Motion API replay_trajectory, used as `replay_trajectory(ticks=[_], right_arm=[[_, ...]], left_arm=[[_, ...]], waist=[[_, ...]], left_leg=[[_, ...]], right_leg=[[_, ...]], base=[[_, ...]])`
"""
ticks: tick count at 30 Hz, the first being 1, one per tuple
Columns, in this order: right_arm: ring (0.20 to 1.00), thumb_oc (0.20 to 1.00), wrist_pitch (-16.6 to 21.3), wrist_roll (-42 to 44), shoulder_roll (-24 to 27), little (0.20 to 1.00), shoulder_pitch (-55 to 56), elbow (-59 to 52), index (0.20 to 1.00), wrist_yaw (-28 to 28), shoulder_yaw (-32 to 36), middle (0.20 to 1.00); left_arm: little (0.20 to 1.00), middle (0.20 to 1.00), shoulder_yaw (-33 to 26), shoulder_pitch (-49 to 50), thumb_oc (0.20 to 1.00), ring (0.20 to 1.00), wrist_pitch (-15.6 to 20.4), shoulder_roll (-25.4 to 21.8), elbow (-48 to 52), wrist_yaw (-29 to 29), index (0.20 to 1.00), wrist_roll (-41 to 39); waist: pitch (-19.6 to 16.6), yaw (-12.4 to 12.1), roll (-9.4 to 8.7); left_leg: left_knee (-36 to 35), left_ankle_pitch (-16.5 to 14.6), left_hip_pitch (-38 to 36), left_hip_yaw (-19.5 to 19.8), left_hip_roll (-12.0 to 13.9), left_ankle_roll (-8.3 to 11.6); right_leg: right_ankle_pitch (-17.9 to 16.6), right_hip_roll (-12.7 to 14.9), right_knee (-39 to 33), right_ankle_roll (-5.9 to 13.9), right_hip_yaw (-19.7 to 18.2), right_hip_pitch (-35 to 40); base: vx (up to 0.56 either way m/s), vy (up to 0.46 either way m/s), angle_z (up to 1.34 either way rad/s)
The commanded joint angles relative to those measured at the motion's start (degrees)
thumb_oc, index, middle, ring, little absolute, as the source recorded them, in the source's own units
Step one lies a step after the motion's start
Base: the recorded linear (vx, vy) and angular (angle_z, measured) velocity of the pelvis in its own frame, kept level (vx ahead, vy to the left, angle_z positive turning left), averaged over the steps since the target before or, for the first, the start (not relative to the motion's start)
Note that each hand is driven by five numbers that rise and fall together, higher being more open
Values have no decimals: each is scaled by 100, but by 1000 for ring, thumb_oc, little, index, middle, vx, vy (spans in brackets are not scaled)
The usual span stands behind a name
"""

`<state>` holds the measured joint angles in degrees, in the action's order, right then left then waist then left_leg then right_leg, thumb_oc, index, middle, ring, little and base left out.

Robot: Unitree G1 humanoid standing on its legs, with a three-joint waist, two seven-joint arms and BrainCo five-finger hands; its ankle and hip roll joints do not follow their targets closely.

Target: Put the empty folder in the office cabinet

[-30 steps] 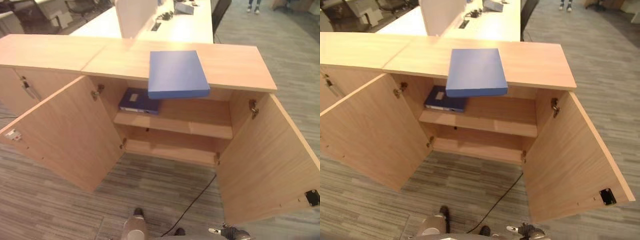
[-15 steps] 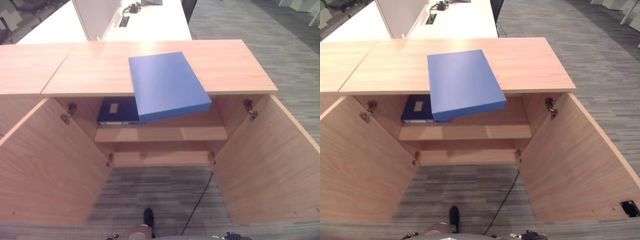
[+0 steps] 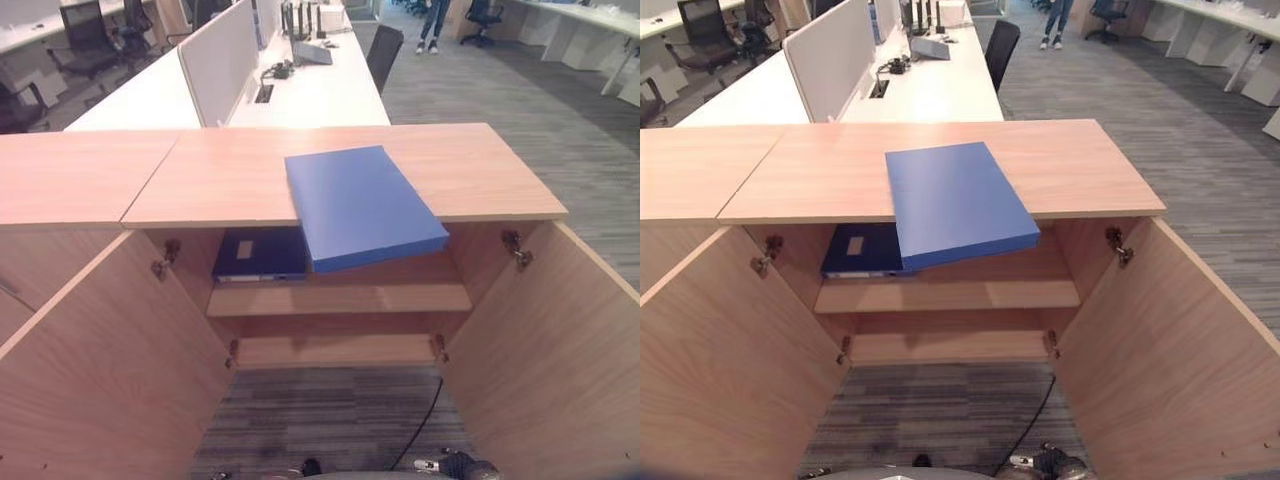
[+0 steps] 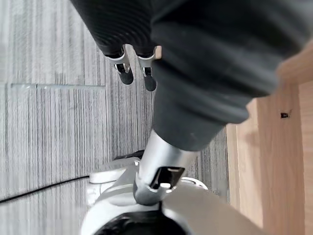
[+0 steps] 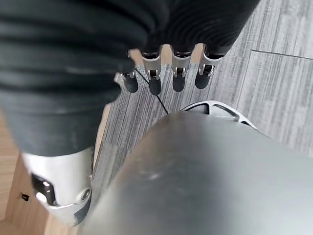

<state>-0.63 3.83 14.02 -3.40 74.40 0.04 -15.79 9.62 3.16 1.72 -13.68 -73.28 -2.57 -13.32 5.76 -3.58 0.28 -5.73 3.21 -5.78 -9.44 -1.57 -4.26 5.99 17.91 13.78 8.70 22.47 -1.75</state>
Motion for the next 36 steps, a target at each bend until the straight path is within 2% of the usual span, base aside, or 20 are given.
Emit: replay_trajectory(ticks=[1,3,5,6,8,11,13,14,17,18,19,20,22,26,28,30,33,34,35,36], right_arm=[[1000,1000,52,171,-64,1000,-198,93,1000,-100,76,1000],[1000,1000,70,256,-89,1000,-148,161,1000,-161,149,1000],[1000,1000,70,243,-59,1000,-129,167,1000,-182,163,1000],[1000,1000,61,162,-26,1000,-72,138,1000,-211,171,1000],[1000,1000,52,74,-7,1000,-9,21,1000,-236,170,1000],[1000,1000,18,-53,-36,1000,101,-94,1000,-268,207,1000],[1000,1000,9,-60,-41,1000,137,-115,1000,-280,225,1000],[1000,1000,21,-56,-78,1000,227,-167,1000,-350,268,1000],[1000,1000,66,36,-185,1000,409,-166,1000,-429,280,1000],[1000,1000,78,72,-233,1000,464,-153,1000,-444,265,1000],[1000,1000,79,74,-236,1000,463,-152,1000,-446,257,1000],[1000,1000,97,142,-337,1000,525,-91,1000,-475,236,1000],[1000,1000,132,188,-415,1000,492,-32,1000,-516,158,1000],[1000,1000,168,201,-451,1000,391,69,1000,-547,56,1000],[1000,1000,176,149,-464,1000,316,119,1000,-521,-50,1000],[1000,1000,164,81,-444,1000,192,191,1000,-506,-143,1000],[1000,1000,108,-30,-393,1000,93,294,1000,-471,-183,1000],[1000,1000,108,-32,-401,1000,82,296,1000,-470,-169,1000],[1000,1000,74,-96,-377,1000,85,321,1000,-413,-216,1000],[1000,1000,73,-97,-377,1000,83,318,1000,-412,-205,1000]], left_arm=[[1000,1000,-105,-390,1000,1000,375,186,841,163,1000,-669],[1000,1000,-108,-271,1000,1000,422,147,1369,275,1000,-709],[1000,1000,-142,-134,1000,1000,430,99,1826,275,1000,-875],[1000,1000,-263,272,1000,1000,459,-1,2976,265,1000,-1163],[1000,1000,-516,730,1000,1000,495,-136,4086,312,1000,-1226],[1000,1000,-1059,1249,1000,1000,595,-374,5539,620,1000,-482],[1000,1000,-1250,1377,1000,1000,614,-476,5943,737,1000,-117],[1000,1000,-1664,1494,1000,1000,749,-668,6673,1123,1000,715],[1000,1000,-2409,1567,1000,1000,938,-705,7635,1919,1000,1399],[1000,1000,-2566,1520,1000,1000,937,-674,7813,2201,1000,1584],[1000,1000,-2573,1533,1000,1000,922,-666,7835,2204,1000,1595],[1000,1000,-2868,1393,1000,1000,858,-686,8169,2729,1000,2090],[1000,1000,-3076,1178,1000,1000,827,-793,8452,3175,1000,2545],[1000,1000,-3216,818,1000,1000,859,-1149,8681,3523,1000,3017],[1000,1000,-3302,565,1000,1000,814,-1519,8723,3666,1000,3233],[1000,1000,-3293,273,1000,1000,811,-1842,8873,3627,1000,3306],[1000,1000,-3025,-37,1000,1000,941,-2242,9186,3192,1000,3407],[1000,1000,-3021,-55,1000,1000,938,-2250,9186,3183,1000,3404],[1000,1000,-2716,-259,1000,1000,1031,-2444,9386,2785,1000,3377],[1000,1000,-2711,-271,1000,1000,1028,-2446,9388,2775,1000,3373]], waist=[[223,53,-27],[151,18,-136],[88,-19,-145],[-30,-102,-174],[-87,-157,-202],[-120,-259,-256],[-121,-286,-273],[-124,-357,-302],[-127,-413,-364],[-126,-421,-384],[-125,-415,-386],[-143,-438,-415],[-161,-453,-447],[-191,-479,-457],[-219,-483,-426],[-273,-472,-379],[-314,-431,-326],[-308,-436,-346],[-353,-369,-310],[-348,-375,-319]], left_leg=[[73,-511,-130,283,-239,250],[73,-549,-134,277,-268,256],[73,-545,-125,253,-235,278],[73,-544,-116,235,-166,302],[73,-542,-122,232,-106,334],[73,-571,-139,260,8,397],[73,-585,-154,264,39,418],[73,-623,-187,258,95,466],[73,-668,-228,242,155,519],[73,-673,-235,238,177,538],[73,-673,-238,237,177,539],[73,-680,-244,234,218,579],[73,-651,-245,223,242,614],[73,-650,-269,206,271,652],[73,-666,-313,176,282,671],[73,-710,-372,158,298,686],[73,-730,-413,145,301,686],[73,-687,-383,145,284,677],[73,-749,-439,134,301,686],[73,-715,-419,134,289,679]], right_leg=[[-1033,-400,-497,-66,-86,-85],[-1105,-582,-1084,-41,-32,216],[-1120,-662,-1238,-34,-9,305],[-1168,-766,-1562,-13,77,508],[-1184,-846,-1769,-19,121,653],[-1104,-931,-1878,-30,127,768],[-1064,-947,-1878,-34,126,790],[-989,-990,-1878,-45,115,846],[-917,-1048,-1878,-68,91,891],[-898,-1064,-1878,-76,82,898],[-897,-1065,-1878,-77,81,901],[-843,-1094,-1878,-90,88,920],[-818,-1109,-1878,-108,86,919],[-782,-1144,-1878,-111,71,942],[-772,-1162,-1878,-110,58,971],[-747,-1183,-1878,-108,36,1020],[-748,-1192,-1878,-112,34,1055],[-778,-1174,-1878,-118,40,1028],[-741,-1201,-1878,-118,24,1074],[-767,-1189,-1878,-124,29,1056]], base=[[95,-183,35],[119,-144,46],[102,-100,11],[125,-110,-12],[126,-125,-8],[61,-90,-4],[59,-76,-3],[96,-107,-2],[74,-86,-1],[30,-50,1],[43,-64,1],[54,-70,3],[35,-65,3],[24,-18,-1],[33,-9,-3],[46,-1,-4],[12,3,-1],[0,0,0],[0,0,0],[31,-4,3]])
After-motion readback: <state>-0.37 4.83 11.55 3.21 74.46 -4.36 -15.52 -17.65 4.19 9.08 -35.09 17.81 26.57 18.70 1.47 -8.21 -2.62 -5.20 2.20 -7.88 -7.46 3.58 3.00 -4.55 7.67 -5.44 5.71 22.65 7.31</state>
